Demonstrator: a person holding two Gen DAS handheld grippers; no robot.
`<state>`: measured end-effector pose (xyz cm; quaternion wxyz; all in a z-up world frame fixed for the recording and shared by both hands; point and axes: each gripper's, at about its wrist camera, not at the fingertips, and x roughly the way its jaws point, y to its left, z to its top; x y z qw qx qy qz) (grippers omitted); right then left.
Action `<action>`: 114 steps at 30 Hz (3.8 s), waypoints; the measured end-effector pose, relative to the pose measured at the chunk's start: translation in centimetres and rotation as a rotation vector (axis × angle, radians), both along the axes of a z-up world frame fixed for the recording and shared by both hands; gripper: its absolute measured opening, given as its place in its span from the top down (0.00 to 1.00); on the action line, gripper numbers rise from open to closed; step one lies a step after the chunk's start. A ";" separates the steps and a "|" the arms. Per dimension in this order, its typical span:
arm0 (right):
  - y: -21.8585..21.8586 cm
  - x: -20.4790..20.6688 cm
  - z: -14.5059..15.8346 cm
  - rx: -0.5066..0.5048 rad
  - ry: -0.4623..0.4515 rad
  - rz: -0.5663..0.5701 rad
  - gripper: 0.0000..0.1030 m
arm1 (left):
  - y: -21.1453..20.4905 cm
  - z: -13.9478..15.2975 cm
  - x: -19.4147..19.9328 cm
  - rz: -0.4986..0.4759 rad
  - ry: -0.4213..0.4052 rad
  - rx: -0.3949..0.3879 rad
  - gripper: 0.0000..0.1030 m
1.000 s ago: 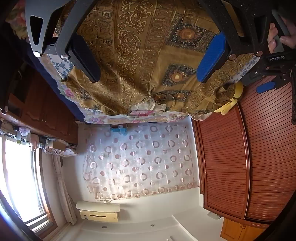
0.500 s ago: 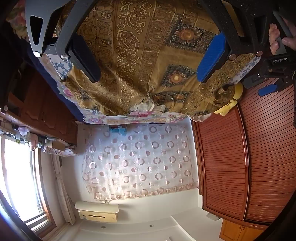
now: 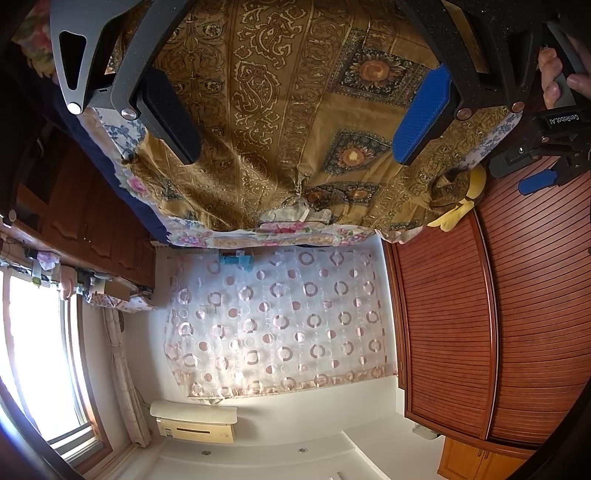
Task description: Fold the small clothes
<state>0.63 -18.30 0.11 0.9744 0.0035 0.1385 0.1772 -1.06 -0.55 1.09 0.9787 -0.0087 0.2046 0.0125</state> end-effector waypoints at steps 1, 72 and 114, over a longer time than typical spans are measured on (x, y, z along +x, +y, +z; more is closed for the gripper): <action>0.0 0.0 0.0 0.000 0.000 0.000 0.00 | 0.1 0.0 0.0 -0.001 -0.001 -0.001 0.00; 0.1 1.7 -0.6 0.016 0.056 0.039 0.00 | 2.6 -2.6 1.9 0.031 0.073 -0.008 0.00; 5.1 11.8 -1.6 -0.152 0.141 0.244 0.00 | 21.3 -7.9 14.0 0.122 0.365 -0.120 0.29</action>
